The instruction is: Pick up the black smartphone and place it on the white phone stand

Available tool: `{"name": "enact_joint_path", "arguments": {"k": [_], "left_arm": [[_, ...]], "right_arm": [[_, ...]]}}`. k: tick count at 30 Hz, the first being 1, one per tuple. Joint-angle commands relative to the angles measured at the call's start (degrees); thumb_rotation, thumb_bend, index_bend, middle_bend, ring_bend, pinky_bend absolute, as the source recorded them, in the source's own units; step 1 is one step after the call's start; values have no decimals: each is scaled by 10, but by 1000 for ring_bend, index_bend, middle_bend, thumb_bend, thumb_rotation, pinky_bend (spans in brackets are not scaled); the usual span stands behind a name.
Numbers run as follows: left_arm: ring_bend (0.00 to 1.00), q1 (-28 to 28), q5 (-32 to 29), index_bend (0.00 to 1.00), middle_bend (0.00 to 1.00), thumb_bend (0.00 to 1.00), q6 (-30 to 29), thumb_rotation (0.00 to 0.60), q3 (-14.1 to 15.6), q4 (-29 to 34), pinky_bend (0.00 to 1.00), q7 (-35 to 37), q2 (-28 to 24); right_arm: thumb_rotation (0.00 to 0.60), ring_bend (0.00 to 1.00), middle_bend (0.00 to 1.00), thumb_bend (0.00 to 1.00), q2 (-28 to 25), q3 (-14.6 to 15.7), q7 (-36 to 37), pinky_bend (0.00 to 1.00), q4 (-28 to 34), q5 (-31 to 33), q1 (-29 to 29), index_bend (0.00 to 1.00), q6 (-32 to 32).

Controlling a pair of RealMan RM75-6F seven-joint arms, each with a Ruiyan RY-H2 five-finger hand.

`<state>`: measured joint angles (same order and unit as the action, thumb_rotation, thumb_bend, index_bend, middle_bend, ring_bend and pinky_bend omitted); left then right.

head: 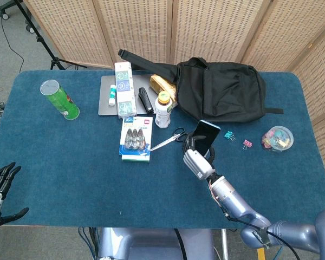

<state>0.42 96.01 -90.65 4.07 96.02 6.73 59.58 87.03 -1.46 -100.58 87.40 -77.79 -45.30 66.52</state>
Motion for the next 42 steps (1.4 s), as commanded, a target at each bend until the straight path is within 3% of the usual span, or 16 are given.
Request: {"name": "enact_joint_path", "arguments": {"k": [1,23,42], "left_arm": [[0,0,0,0,0,0,0,600,0,0,0,0,0],[0,-1,0,0,0,0,3,600,2,-1,0,13,-5],[0,-2,-1,0,0,0,6,600,2,0,0,10,-4]], "right_arm": [[600,466,514,260,5,5,-7,495,-7,-1,1,594,-4],[600,472,499,260,81,21,-68,506,-68,10,23,594,11],[600,485,487,243,103,40,-19,506,-125,-44,36,594,20]]}}
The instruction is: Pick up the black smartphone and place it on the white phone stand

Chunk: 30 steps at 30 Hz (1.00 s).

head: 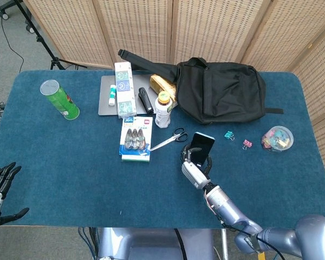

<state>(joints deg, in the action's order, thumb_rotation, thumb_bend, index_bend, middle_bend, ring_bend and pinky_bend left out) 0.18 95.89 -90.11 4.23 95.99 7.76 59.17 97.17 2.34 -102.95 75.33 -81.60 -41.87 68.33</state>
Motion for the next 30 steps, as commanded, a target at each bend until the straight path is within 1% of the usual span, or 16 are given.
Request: {"name": "enact_joint_path", "arguments": {"k": [1,4,5,7,8,9,11,12,15,18,24,28,30], "left_arm": [[0,0,0,0,0,0,0,600,0,0,0,0,0],[0,0,1,0,0,0,0,600,0,0,0,0,0],[0,0,1,0,0,0,0,600,0,0,0,0,0],[0,0,1,0,0,0,0,600,1,0,0,0,0],[0,0,1,0,0,0,0,600,1,0,0,0,0],[0,0,1,0,0,0,0,600,1,1,0,0,0],[0,0,1,0,0,0,0,600,0,1,0,0,0],[0,0,1,0,0,0,0,600,0,0,0,0,0],[0,-1,0,0,0,0,2,600,1,1,0,-2,0],[0,-1,1,0,0,0,3,600,1,2,0,-2,-1],[0,-1,3,0,0,0,1,600,2,2,0,-2,-1],[0,0,3,0,0,0,0,600,2,1,0,0,-1],[0,0,3,0,0,0,0,600,2,1,0,0,-1]], "right_arm": [[600,485,483,239,3,3,8,506,-7,-10,3,594,3],[600,485,430,222,3,6,18,506,-12,-18,6,549,1],[600,485,396,197,3,7,23,506,-13,-19,7,513,1],[600,461,317,108,4,6,29,506,-14,-21,9,425,0],[600,430,272,63,4,5,32,506,-14,-23,11,377,0],[600,373,215,24,5,5,34,506,-14,-23,12,321,0],[600,277,134,0,7,0,36,497,-13,-20,17,254,3],[600,229,96,0,8,-1,36,474,-12,-20,18,229,4],[600,153,22,0,11,-7,36,425,-9,-19,23,181,8],[600,104,0,0,11,-10,39,407,-2,-23,28,140,14],[600,96,0,0,3,-16,33,405,18,-27,34,126,21],[600,83,0,0,-12,-22,31,383,51,-34,39,125,35],[600,66,0,0,-29,-26,33,350,76,-44,40,125,43]]}}
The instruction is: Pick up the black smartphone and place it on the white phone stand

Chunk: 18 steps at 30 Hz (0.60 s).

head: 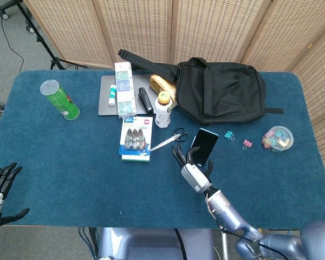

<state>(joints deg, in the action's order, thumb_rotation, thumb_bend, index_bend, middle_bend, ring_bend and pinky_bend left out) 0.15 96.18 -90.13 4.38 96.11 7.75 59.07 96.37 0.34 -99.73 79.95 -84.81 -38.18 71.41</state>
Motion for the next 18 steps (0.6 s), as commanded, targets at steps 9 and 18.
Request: {"name": "enact_joint_path", "arguments": {"k": [9,18], "left_arm": [[0,5,11,0,0,0,-16,600,3,-4,0,11,-4],[0,15,17,0,0,0,-35,600,3,-9,0,2,-1]], "right_arm": [[600,0,0,0,-193,-8,345,130,62,-165,-28,125,74],[600,0,0,0,-287,-32,668,20,26,-102,41,71,167]]}}
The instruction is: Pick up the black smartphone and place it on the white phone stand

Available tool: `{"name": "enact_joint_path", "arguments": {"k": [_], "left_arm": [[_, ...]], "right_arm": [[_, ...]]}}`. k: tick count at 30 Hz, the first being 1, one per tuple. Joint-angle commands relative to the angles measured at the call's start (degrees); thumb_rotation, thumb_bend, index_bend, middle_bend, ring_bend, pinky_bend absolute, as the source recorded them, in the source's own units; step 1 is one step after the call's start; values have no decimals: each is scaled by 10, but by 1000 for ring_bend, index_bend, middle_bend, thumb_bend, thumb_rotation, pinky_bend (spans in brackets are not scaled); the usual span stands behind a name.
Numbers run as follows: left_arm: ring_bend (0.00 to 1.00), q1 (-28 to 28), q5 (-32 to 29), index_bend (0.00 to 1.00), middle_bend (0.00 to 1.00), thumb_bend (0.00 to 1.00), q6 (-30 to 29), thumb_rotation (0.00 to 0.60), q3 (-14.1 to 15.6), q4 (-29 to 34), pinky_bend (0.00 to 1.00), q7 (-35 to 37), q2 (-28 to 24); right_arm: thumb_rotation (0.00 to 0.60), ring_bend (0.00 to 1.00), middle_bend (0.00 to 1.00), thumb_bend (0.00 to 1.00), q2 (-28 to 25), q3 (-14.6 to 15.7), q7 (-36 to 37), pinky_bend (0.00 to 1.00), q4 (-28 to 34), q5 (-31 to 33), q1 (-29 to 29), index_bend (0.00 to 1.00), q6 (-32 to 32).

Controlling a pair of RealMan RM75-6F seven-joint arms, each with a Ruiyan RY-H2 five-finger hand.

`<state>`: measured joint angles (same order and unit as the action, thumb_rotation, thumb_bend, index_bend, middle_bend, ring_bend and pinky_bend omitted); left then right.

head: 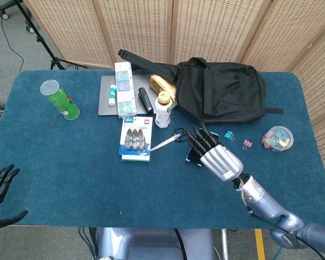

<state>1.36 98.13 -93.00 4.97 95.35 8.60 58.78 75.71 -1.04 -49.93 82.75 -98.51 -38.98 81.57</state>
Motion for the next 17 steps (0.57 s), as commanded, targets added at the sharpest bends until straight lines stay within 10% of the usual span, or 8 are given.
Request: {"name": "enact_joint_path", "arguments": {"k": [1,7,17], "left_arm": [[0,5,-3,0,0,0,-11,600,-5,-1,0,-12,3],[0,11,4,0,0,0,-23,600,-6,-4,0,-25,11],[0,13,-10,0,0,0,-31,600,-21,-10,0,-59,27]], "right_arm": [[600,0,0,0,-93,-20,199,18,33,73,72,50,65],[600,0,0,0,-145,6,332,4,152,161,173,0,84],[600,0,0,0,-112,31,415,0,122,142,259,0,147]]}}
